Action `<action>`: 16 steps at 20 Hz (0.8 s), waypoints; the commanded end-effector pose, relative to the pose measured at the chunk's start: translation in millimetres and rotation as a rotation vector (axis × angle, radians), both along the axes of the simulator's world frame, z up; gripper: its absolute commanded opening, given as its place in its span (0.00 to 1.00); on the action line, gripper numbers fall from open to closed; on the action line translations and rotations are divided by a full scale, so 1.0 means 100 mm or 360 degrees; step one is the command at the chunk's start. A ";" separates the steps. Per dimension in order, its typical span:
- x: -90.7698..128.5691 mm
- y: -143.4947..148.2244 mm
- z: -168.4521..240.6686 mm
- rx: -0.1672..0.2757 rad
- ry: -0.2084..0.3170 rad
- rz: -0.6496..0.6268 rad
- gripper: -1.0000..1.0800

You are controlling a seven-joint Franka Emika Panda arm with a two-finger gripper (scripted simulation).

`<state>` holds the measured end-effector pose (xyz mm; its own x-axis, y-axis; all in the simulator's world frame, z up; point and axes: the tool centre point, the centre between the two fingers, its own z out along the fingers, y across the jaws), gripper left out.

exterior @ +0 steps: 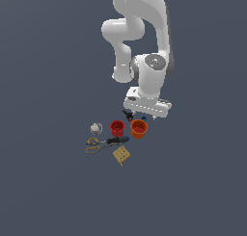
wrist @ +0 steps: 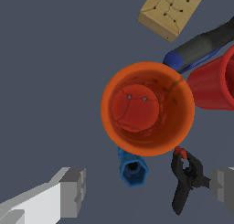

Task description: Pick up a designated object from a clutter of objects.

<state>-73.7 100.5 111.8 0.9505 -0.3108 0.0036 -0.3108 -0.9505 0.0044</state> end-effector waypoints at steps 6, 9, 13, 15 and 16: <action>-0.15 0.08 -0.18 0.0008 0.0003 -0.0050 0.96; -0.15 0.08 -0.18 0.0008 0.0004 -0.0048 0.96; -0.15 0.08 -0.22 0.0008 0.0004 -0.0048 0.96; -0.16 0.08 -0.28 0.0008 0.0004 -0.0048 0.96; -0.16 0.08 -0.31 0.0008 0.0004 -0.0049 0.96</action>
